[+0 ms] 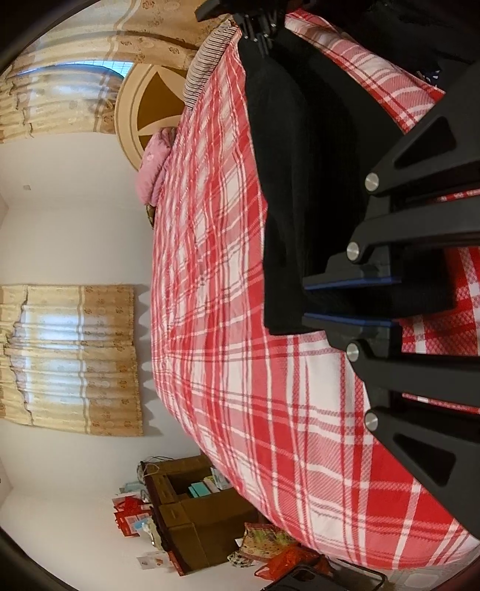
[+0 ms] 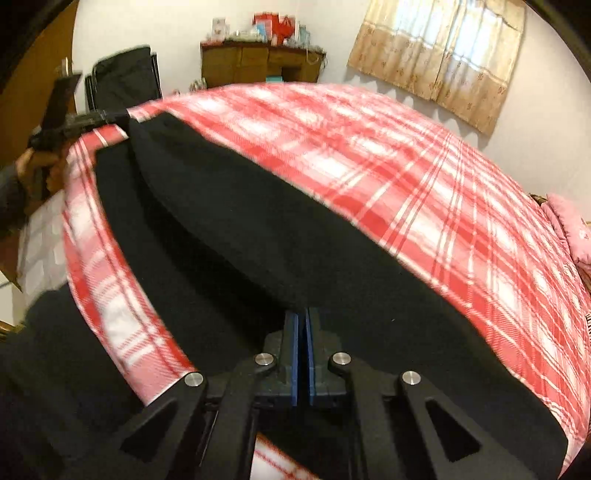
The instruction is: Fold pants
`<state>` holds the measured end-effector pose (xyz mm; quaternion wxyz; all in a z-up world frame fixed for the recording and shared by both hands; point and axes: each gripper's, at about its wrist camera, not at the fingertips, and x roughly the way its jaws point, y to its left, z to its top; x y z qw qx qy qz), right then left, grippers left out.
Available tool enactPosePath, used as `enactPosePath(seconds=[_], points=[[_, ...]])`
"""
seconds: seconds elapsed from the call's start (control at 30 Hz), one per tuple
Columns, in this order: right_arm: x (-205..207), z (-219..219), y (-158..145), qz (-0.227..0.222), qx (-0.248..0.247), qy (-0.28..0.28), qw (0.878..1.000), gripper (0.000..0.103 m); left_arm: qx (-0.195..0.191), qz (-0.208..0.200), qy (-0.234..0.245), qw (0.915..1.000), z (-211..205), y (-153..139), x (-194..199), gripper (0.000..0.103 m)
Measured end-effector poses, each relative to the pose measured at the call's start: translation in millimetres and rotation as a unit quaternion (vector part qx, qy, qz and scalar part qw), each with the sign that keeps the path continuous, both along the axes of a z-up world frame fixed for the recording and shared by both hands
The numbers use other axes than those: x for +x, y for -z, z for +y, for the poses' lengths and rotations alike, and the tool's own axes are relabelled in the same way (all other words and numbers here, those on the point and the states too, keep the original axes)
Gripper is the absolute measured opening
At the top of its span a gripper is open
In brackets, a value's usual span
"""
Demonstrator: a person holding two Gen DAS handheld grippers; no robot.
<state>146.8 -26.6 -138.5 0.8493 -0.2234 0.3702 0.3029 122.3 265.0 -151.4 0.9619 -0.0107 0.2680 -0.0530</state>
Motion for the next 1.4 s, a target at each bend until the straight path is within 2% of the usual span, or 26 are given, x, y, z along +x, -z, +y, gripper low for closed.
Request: enactPosePath(seconds=[0.17, 0.4, 0.5, 0.63, 0.87, 0.9, 0.93, 0.97, 1.0, 1.03, 1.13, 1.27, 1.33, 1.4], points=[[-20.3, -5.5, -2.2, 0.015, 0.001, -0.022, 1.0, 0.003, -0.005, -0.003, 0.007, 1.0, 1.4, -1.4, -10.2, 0.014], [-26.9, 1.7, 38.0, 0.053, -0.024, -0.034, 0.998, 0.003, -0.014, 0.017, -0.001, 0.9998, 4.4, 18.1, -19.7, 0.013], [-32.8, -1.2, 40.1, 0.057, -0.025, -0.036, 0.997, 0.003, -0.022, 0.014, -0.011, 0.9996, 10.5, 20.1, -24.4, 0.013], [-31.9, -5.1, 26.6, 0.058, -0.001, -0.033, 0.998, 0.003, -0.041, 0.008, -0.025, 0.9988, 22.1, 19.0, -28.7, 0.013], [-35.8, 0.6, 39.2, 0.053, -0.033, -0.037, 0.997, 0.003, -0.043, 0.018, -0.018, 0.9988, 14.0, 21.6, -28.7, 0.015], [-34.9, 0.6, 40.7, 0.053, -0.034, -0.037, 0.997, 0.003, -0.049, 0.021, -0.016, 0.9985, 13.3, 20.6, -29.0, 0.024], [-34.0, 0.7, 42.5, 0.056, -0.031, -0.034, 0.997, 0.003, -0.049, 0.021, -0.019, 0.9984, 13.4, 19.1, -29.8, 0.04], [-32.9, -0.7, 42.9, 0.057, -0.03, -0.033, 0.997, 0.003, -0.049, 0.016, -0.025, 0.9984, 13.2, 16.9, -31.9, 0.051], [-32.0, -1.2, 43.1, 0.058, -0.027, -0.032, 0.997, 0.003, -0.051, 0.011, -0.031, 0.9981, 13.2, 14.2, -34.2, 0.067], [-31.3, -1.8, 43.2, 0.059, -0.025, -0.031, 0.997, 0.003, -0.055, 0.007, -0.034, 0.9979, 13.5, 12.4, -36.3, 0.073], [-31.3, -1.6, 44.0, 0.059, -0.024, -0.031, 0.997, 0.003, -0.075, -0.001, -0.03, 0.9967, 13.5, 6.6, -36.3, 0.074], [-32.8, -1.2, 45.2, 0.057, -0.023, -0.029, 0.998, 0.003, -0.071, 0.025, -0.032, 0.9967, 6.3, 12.8, -18.4, 0.071], [-33.1, -1.6, 45.0, 0.058, -0.02, -0.028, 0.998, 0.003, -0.058, 0.04, -0.03, 0.9971, -1.3, 18.5, -8.7, 0.06], [-33.4, -2.4, 44.7, 0.058, -0.017, -0.026, 0.998, 0.003, -0.055, 0.051, -0.026, 0.9969, -6.3, 22.9, -4.3, 0.053]])
